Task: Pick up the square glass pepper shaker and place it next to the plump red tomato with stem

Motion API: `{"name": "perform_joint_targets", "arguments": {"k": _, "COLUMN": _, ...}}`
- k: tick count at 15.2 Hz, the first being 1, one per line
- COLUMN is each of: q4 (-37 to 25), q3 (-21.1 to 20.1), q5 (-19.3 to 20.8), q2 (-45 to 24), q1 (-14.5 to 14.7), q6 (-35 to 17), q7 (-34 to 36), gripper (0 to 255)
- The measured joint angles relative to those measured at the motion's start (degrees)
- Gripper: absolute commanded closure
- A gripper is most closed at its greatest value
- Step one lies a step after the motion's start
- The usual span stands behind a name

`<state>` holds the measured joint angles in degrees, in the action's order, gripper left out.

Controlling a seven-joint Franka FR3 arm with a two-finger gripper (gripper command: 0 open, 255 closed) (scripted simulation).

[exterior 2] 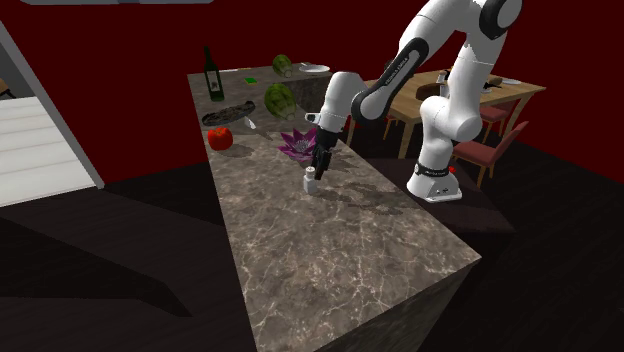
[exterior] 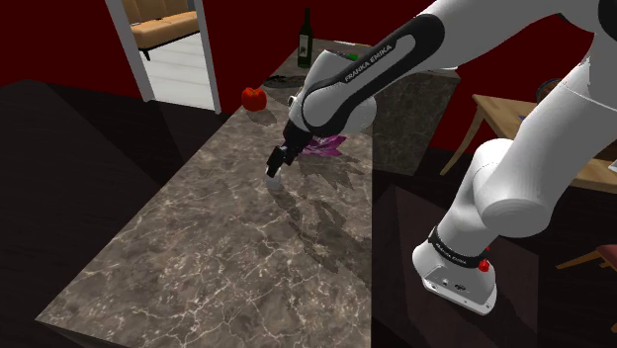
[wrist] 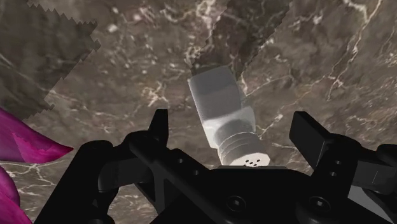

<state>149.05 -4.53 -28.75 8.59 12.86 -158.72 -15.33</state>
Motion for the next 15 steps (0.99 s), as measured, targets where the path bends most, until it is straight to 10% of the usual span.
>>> {"name": "perform_joint_targets", "arguments": {"k": 8, "q4": -0.6, "q3": -0.1, "q5": -1.7, "q2": -2.6, "q1": 0.7, "q6": -2.1, "q7": -1.2, "gripper": 0}}
{"name": "perform_joint_targets", "arguments": {"k": 9, "q4": -0.6, "q3": -0.1, "q5": -1.7, "q2": -2.6, "q1": 0.7, "q6": -2.1, "q7": -1.2, "gripper": 255}}
{"name": "perform_joint_targets", "arguments": {"k": 15, "q4": -0.6, "q3": 0.0, "q5": -1.7, "q2": -2.6, "q1": 0.7, "q6": -2.1, "q7": -1.2, "gripper": 255}}
